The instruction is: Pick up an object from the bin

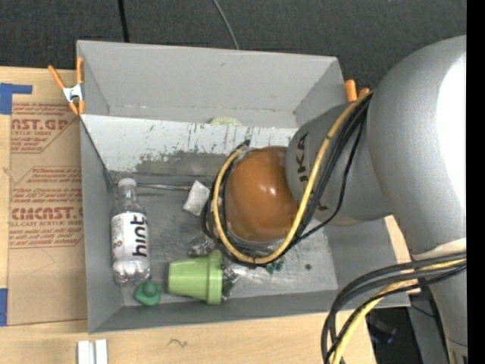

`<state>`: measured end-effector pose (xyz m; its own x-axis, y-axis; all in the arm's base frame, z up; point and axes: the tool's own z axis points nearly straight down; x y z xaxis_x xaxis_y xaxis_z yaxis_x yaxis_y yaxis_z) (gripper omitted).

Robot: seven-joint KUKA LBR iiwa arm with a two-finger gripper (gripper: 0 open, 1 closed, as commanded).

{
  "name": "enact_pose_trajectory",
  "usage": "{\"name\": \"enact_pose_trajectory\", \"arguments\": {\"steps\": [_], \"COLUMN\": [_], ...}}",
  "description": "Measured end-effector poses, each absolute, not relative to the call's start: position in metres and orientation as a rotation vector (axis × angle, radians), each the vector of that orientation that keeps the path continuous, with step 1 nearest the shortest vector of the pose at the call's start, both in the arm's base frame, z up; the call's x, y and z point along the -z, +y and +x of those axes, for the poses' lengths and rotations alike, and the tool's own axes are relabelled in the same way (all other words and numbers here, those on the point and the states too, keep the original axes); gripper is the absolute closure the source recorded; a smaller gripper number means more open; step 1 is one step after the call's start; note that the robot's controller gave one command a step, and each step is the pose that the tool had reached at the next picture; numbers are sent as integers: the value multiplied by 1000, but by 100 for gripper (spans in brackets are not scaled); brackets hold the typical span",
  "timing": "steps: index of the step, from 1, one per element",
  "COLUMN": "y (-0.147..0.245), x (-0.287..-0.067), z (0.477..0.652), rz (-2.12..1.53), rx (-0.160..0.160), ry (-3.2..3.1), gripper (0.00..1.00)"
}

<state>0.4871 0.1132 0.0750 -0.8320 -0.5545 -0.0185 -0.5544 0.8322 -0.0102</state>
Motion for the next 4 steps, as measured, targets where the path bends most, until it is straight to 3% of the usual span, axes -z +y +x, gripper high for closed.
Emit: {"name": "enact_pose_trajectory", "arguments": {"steps": [1,3,4], "y": [113,114,115], "x": [-81,-121,-131], "z": [487,485,485], "rz": [-904,-910,-910], "rx": [5,0,0], "ry": [2988,3003,3002], "gripper": [100,100,100]}}
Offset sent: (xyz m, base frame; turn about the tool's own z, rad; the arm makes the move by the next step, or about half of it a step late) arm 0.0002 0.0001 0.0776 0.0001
